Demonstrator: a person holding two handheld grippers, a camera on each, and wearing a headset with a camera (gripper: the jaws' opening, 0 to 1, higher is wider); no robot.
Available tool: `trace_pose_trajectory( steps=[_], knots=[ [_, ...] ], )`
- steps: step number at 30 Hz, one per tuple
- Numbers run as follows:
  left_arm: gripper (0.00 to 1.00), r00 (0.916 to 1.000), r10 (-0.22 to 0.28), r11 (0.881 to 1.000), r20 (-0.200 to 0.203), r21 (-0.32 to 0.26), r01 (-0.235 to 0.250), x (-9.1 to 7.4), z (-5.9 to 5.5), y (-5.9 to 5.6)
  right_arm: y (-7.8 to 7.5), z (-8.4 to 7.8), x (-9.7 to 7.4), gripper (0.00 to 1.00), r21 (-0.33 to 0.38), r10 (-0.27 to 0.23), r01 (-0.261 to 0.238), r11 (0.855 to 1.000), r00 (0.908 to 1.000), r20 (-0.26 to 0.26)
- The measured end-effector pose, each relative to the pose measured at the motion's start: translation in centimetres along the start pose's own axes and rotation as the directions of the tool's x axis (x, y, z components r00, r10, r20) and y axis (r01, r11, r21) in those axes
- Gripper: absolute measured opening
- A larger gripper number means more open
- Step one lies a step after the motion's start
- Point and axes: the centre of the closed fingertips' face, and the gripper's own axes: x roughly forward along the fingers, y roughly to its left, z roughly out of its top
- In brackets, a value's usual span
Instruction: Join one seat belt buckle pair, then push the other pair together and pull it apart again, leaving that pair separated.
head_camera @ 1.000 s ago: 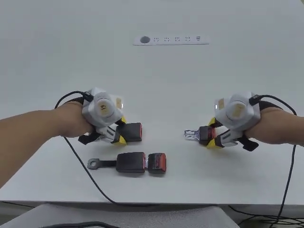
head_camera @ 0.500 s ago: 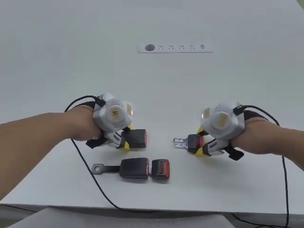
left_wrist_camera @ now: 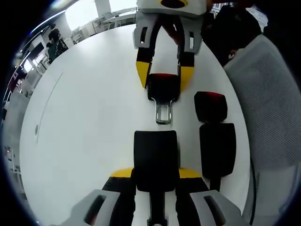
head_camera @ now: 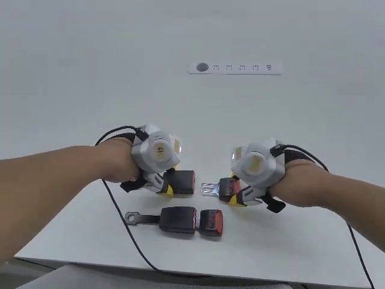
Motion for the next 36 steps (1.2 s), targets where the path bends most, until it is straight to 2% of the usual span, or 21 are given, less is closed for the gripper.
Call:
trace_pose_trajectory(
  steps=[5,10,18,21,25,32,34,35,36],
  knots=[
    [0.33,1.0,0.0,1.0,-0.007,0.005,0.0,0.1,0.0,0.0,-0.3,0.8,0.6,0.33,0.002,-0.005,0.005,1.0,1.0,0.003],
    [0.33,0.9999,0.001,1.0,-0.012,0.007,-0.001,0.1,0.0,-0.1,-0.6,1.2,0.7,0.33,-0.009,-0.035,0.035,0.999,0.9994,0.008],
    [0.33,0.9999,0.0,1.0,-0.012,0.01,0.0,0.2,0.0,-0.1,-0.6,2.3,1.3,0.33,-0.019,-0.034,0.035,0.999,0.9992,0.018],
    [0.32,0.9998,0.003,1.0,-0.018,0.016,-0.003,0.2,0.1,-0.1,-0.8,2.1,1.3,0.32,-0.019,-0.027,0.027,0.999,0.9996,0.009],
    [0.32,1.0,-0.002,1.0,0.005,0.017,0.002,0.1,0.0,-0.1,-0.7,2.2,1.3,0.31,0.004,-0.006,0.006,1.0,0.9998,0.017],
    [0.32,0.9992,0.007,1.0,0.039,-0.007,-0.007,0.1,0.0,-0.1,-0.7,2.5,1.5,0.31,-0.004,0.001,-0.001,1.0,0.9999,0.013],
    [0.32,0.9992,0.005,1.0,0.039,-0.004,-0.005,0.1,0.1,-0.1,-0.7,2.8,1.6,0.3,-0.014,-0.004,0.004,1.0,0.9997,0.024],
    [0.32,0.9993,0.003,1.0,0.037,0.007,-0.003,0.1,0.1,-0.1,-0.6,3.7,1.9,0.3,-0.003,0.004,-0.004,1.0,0.9984,0.057],
    [0.32,0.9993,0.001,1.0,0.038,0.011,-0.002,0.1,0.1,-0.1,-0.6,3.7,2.2,0.3,-0.014,-0.003,0.004,1.0,0.9993,0.037]
  ],
)
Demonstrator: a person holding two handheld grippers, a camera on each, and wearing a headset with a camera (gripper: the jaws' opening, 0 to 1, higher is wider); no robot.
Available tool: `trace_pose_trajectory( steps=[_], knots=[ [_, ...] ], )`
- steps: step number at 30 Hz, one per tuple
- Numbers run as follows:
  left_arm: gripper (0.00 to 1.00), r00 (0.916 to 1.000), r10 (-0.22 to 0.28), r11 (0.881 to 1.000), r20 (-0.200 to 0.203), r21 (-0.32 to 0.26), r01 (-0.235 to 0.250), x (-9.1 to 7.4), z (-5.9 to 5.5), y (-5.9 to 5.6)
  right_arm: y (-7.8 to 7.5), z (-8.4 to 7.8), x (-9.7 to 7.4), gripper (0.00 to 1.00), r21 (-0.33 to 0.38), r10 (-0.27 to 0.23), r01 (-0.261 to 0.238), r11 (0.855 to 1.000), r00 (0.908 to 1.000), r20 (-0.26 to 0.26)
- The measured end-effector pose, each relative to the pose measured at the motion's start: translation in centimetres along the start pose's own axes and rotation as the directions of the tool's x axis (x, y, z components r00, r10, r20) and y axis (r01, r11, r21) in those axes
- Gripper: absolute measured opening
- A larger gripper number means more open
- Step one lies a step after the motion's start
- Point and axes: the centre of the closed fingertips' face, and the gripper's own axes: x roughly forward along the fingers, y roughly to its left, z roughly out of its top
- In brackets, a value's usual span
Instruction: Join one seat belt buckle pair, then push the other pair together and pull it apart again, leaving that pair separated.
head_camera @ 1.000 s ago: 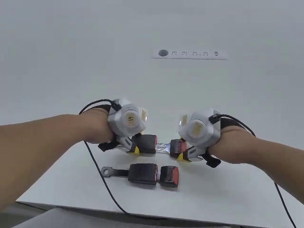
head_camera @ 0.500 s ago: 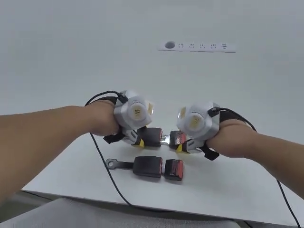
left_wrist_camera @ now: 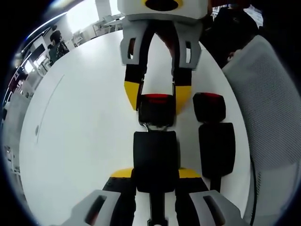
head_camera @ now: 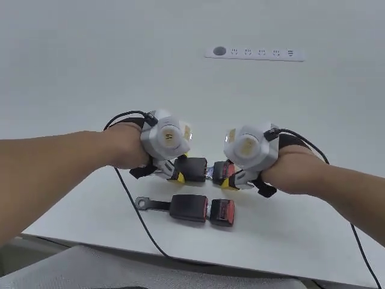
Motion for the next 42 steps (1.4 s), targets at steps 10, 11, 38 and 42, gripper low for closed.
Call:
trace_pose_trajectory(
  steps=[10,11,38,42],
  knots=[
    [0.32,1.0,0.001,1.0,0.002,-0.009,-0.001,0.0,0.0,0.0,-0.2,0.0,0.0,0.3,0.003,0.015,-0.015,1.0,0.9999,0.009],
    [0.32,1.0,0.001,1.0,0.0,-0.008,-0.001,0.0,0.0,0.0,-0.2,0.0,0.0,0.31,0.004,0.016,-0.016,1.0,0.9998,0.009],
    [0.32,0.9996,-0.003,1.0,-0.026,-0.001,0.003,0.0,0.2,-0.2,-0.2,-1.8,-1.0,0.33,0.015,0.021,-0.021,1.0,0.9998,-0.003],
    [0.32,0.9995,-0.005,1.0,-0.03,0.0,0.005,0.0,0.2,-0.2,-0.1,-2.0,-1.1,0.33,0.003,0.013,-0.013,1.0,0.9998,-0.014]
  ],
)
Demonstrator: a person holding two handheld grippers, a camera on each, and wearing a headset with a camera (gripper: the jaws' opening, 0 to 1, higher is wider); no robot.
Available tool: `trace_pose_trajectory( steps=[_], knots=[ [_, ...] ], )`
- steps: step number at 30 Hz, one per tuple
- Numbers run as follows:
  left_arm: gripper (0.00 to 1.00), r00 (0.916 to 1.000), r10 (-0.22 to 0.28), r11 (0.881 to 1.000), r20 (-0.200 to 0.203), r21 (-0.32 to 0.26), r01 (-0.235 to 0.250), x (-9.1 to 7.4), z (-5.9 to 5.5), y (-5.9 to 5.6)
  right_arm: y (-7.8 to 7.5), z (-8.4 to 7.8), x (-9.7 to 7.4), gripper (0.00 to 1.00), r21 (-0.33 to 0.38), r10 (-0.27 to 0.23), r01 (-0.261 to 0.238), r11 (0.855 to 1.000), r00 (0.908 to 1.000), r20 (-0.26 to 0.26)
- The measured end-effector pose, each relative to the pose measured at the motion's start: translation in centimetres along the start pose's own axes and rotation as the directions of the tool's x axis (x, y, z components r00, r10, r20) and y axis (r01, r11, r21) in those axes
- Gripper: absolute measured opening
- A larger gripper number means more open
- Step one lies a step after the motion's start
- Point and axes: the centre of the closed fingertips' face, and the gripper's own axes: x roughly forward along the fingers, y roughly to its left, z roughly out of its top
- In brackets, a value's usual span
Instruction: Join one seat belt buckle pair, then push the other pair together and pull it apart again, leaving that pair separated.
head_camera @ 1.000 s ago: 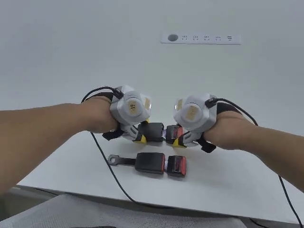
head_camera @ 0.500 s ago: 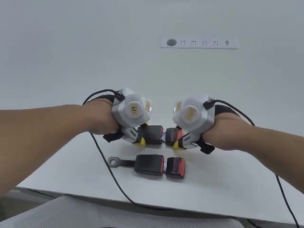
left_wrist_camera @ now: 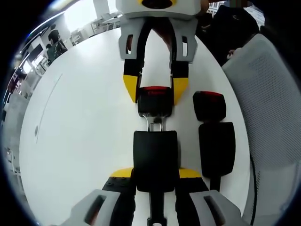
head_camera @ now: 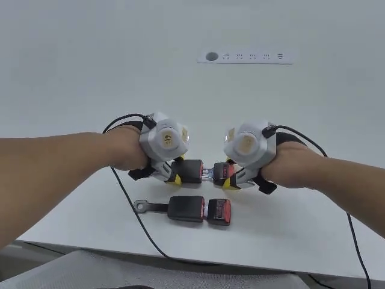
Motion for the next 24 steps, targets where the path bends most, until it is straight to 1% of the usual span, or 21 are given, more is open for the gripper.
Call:
trace_pose_trajectory(
  steps=[4,9,10,11,14,20,24],
  knots=[
    [0.32,1.0,0.0,1.0,0.001,-0.003,0.0,0.0,0.0,0.0,0.2,-0.9,-0.6,0.33,0.007,-0.008,0.008,1.0,1.0,-0.005],
    [0.32,1.0,0.001,1.0,0.006,-0.004,-0.001,0.0,0.0,0.0,0.3,-2.7,-1.7,0.33,-0.009,-0.03,0.03,1.0,0.9993,-0.022],
    [0.32,1.0,0.001,1.0,0.006,-0.003,-0.001,0.0,0.0,0.0,0.2,-3.1,-1.9,0.33,0.001,-0.034,0.034,0.999,0.9991,-0.025],
    [0.32,1.0,0.001,1.0,0.006,-0.003,-0.001,0.0,0.0,0.0,0.2,-3.7,-2.2,0.33,0.018,-0.04,0.041,0.999,0.9987,-0.03],
    [0.32,1.0,0.001,1.0,0.006,-0.001,-0.001,0.0,0.0,0.0,0.1,-5.1,-3.0,0.34,0.03,-0.056,0.057,0.998,0.9976,-0.041],
    [0.32,1.0,0.0,1.0,-0.001,0.004,0.0,0.0,0.0,0.0,0.2,-8.5,-5.0,0.34,0.057,-0.083,0.087,0.995,0.9943,-0.068],
    [0.32,1.0,0.002,1.0,-0.004,0.002,-0.002,-0.1,0.1,-0.1,0.1,-10.6,-6.2,0.34,0.085,-0.086,0.093,0.992,0.9922,-0.091]
  ],
)
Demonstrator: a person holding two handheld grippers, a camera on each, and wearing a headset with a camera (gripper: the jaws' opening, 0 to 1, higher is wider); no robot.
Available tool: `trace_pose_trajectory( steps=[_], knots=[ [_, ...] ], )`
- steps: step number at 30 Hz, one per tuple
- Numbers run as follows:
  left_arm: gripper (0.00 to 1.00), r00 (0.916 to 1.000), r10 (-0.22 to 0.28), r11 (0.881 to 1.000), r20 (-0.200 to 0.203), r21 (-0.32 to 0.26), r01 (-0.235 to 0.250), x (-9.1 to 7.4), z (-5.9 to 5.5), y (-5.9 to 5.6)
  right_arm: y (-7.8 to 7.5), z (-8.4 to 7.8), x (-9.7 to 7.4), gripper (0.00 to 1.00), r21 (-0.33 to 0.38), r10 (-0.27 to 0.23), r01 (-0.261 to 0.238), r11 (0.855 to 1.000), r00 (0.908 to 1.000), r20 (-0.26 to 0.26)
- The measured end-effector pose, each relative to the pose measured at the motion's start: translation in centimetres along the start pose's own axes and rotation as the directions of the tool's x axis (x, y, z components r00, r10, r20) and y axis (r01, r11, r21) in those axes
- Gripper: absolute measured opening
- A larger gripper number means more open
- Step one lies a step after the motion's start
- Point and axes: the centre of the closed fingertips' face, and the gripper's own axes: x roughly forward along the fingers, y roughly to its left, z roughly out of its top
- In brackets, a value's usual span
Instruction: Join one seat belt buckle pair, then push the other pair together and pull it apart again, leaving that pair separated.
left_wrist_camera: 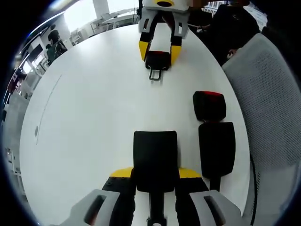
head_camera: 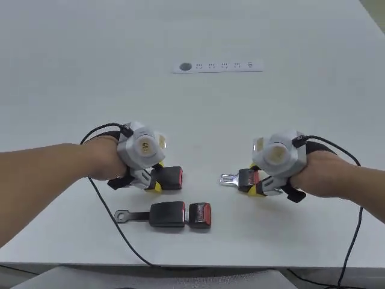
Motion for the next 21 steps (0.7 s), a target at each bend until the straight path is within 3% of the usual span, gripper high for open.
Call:
trace_pose_trajectory(
  steps=[9,10,11,13,21],
  knots=[
    [0.33,0.9999,0.012,1.0,0.005,-0.026,-0.011,-0.1,-0.1,0.1,0.1,-2.9,-1.3,0.35,0.01,0.024,-0.023,1.0,0.999,-0.037],
    [0.33,0.9999,0.014,0.999,0.008,-0.034,-0.014,-0.1,-0.1,0.0,0.1,-3.0,-1.3,0.35,0.02,0.028,-0.028,0.999,0.9989,-0.036],
    [0.33,0.9998,0.015,0.999,0.009,-0.038,-0.015,-0.2,-0.1,0.0,0.4,-3.3,-1.3,0.35,0.077,0.046,-0.043,0.996,0.9983,-0.036],
    [0.33,0.9998,0.015,0.999,0.009,-0.036,-0.015,-0.2,-0.1,0.0,0.1,-3.1,-1.3,0.36,0.029,0.038,-0.037,0.999,0.9989,-0.028],
    [0.33,0.9997,0.018,0.999,0.015,-0.046,-0.017,-0.3,0.0,-0.1,-0.3,-3.3,-1.4,0.42,0.08,0.029,-0.026,0.996,0.9987,-0.042]
  ],
)
